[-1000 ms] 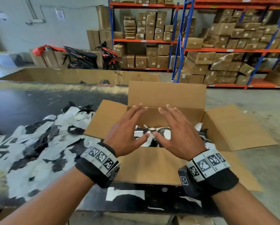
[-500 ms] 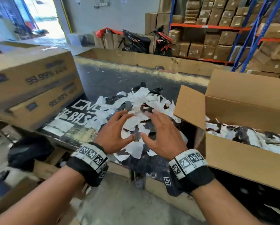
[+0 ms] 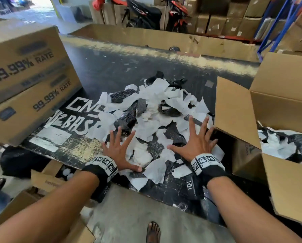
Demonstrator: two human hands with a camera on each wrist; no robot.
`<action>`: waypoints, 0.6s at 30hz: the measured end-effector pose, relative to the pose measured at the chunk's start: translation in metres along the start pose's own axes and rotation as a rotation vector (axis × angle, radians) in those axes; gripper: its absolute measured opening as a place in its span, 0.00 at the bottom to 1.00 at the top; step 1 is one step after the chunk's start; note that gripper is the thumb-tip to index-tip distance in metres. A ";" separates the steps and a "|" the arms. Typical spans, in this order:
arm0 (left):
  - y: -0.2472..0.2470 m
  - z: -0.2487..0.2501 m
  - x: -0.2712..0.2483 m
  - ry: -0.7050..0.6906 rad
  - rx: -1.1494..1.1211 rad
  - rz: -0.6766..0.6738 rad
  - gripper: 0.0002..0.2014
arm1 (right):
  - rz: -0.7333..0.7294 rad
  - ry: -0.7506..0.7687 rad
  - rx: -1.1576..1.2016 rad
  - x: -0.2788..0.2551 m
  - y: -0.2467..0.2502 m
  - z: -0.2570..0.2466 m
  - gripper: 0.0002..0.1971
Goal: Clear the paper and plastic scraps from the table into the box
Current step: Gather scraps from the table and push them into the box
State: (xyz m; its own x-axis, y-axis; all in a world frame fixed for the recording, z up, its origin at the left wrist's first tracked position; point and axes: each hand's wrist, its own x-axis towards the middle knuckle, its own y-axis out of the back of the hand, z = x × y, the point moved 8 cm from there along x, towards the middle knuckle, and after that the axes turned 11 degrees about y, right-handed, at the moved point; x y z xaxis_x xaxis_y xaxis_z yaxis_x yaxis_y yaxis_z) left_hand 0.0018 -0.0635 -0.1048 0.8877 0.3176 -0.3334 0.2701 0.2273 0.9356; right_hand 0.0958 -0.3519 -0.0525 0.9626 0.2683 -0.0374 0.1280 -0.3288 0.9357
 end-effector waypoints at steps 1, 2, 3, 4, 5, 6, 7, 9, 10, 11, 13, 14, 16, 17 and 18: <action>0.003 -0.001 0.004 -0.007 0.019 0.009 0.74 | 0.000 -0.036 0.012 0.003 0.003 0.005 0.73; 0.005 0.002 0.015 -0.028 0.048 -0.004 0.74 | -0.016 -0.065 0.032 0.010 0.002 0.011 0.73; 0.005 0.003 0.020 -0.043 0.061 -0.019 0.74 | -0.040 -0.084 0.064 0.014 -0.002 0.016 0.73; 0.006 0.006 0.026 -0.061 0.077 -0.033 0.74 | -0.057 -0.093 0.092 0.020 -0.007 0.019 0.74; 0.005 0.010 0.041 -0.082 0.080 -0.053 0.73 | -0.066 -0.099 0.117 0.032 -0.015 0.021 0.74; 0.005 0.015 0.054 -0.102 0.086 -0.061 0.72 | -0.071 -0.089 0.131 0.042 -0.024 0.020 0.74; 0.005 0.022 0.065 -0.124 0.085 -0.076 0.72 | -0.085 -0.062 0.137 0.050 -0.033 0.015 0.72; 0.008 0.038 0.079 -0.167 0.088 -0.099 0.70 | -0.121 0.019 0.133 0.059 -0.049 -0.002 0.67; 0.009 0.045 0.083 -0.191 0.095 -0.114 0.69 | -0.136 0.061 0.135 0.062 -0.053 -0.013 0.65; 0.010 0.051 0.085 -0.222 0.106 -0.129 0.68 | -0.147 0.101 0.140 0.063 -0.058 -0.024 0.62; 0.018 0.058 0.090 -0.275 0.114 -0.152 0.65 | -0.151 0.156 0.151 0.067 -0.061 -0.041 0.58; 0.027 0.060 0.092 -0.301 0.102 -0.162 0.62 | -0.137 0.165 0.154 0.068 -0.059 -0.046 0.55; 0.055 0.063 0.096 -0.355 0.034 -0.146 0.56 | -0.064 0.157 0.130 0.072 -0.045 -0.051 0.50; 0.073 0.064 0.097 -0.378 -0.003 -0.107 0.52 | -0.004 0.148 0.103 0.073 -0.033 -0.054 0.48; 0.092 0.063 0.101 -0.396 -0.040 -0.048 0.48 | 0.068 0.137 0.072 0.074 -0.020 -0.055 0.46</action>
State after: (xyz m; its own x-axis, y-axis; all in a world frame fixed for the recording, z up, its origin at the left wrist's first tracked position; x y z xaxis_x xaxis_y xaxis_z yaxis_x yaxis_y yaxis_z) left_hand 0.1395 -0.0686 -0.0445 0.9515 -0.0717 -0.2992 0.3073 0.2714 0.9121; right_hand 0.1515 -0.2753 -0.0544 0.9288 0.3624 0.0776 0.0853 -0.4129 0.9068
